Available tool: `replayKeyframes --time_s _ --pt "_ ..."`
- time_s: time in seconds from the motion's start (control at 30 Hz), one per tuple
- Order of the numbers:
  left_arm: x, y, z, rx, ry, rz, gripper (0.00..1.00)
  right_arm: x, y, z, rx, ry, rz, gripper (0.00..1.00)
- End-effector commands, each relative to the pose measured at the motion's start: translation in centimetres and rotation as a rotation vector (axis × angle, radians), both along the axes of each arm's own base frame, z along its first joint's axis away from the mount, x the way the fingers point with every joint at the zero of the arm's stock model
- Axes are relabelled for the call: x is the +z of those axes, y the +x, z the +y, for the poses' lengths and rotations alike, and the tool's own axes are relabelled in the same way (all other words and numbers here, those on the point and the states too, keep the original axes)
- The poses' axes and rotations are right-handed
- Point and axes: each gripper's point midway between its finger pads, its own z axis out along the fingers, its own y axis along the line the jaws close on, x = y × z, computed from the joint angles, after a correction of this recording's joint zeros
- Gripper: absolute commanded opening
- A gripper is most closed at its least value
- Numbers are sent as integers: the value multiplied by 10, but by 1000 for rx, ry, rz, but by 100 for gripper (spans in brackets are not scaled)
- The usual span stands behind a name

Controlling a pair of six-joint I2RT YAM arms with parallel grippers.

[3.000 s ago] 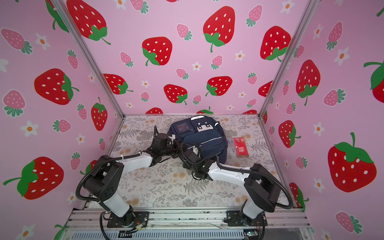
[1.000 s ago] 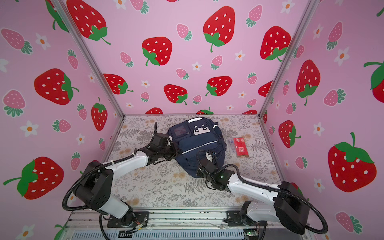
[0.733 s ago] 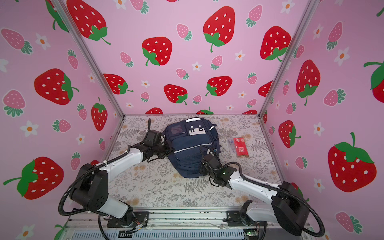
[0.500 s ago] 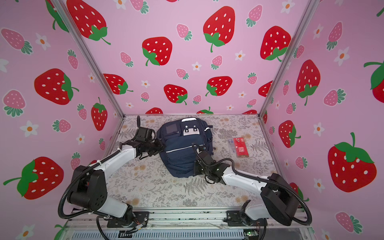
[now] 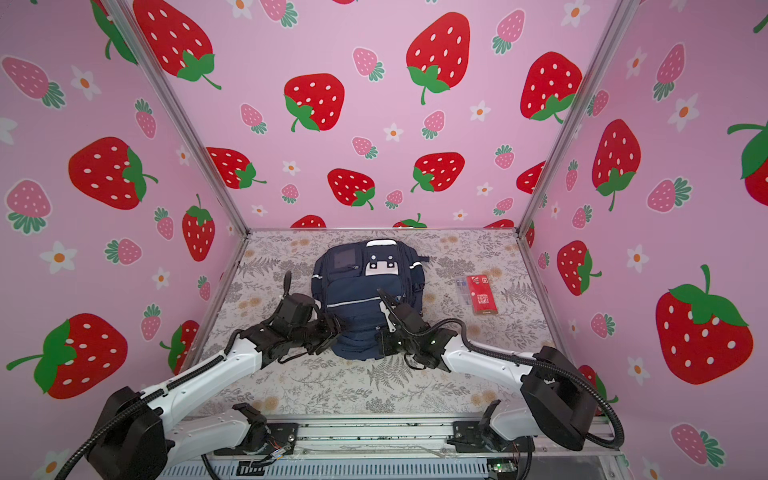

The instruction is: Pack the student bag

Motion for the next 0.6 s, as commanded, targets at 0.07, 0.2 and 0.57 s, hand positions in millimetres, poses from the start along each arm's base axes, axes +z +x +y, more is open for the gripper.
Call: replayKeyframes --time_s 0.07,0.2,0.57 --pt "19 20 -27 83 -167 -2 69 12 -14 8 19 35 24 0" --pt "18 24 -38 68 -153 6 68 16 -20 9 -2 17 55 0" --pt "25 35 -45 89 -178 -19 63 6 -29 2 -37 -67 134 0"
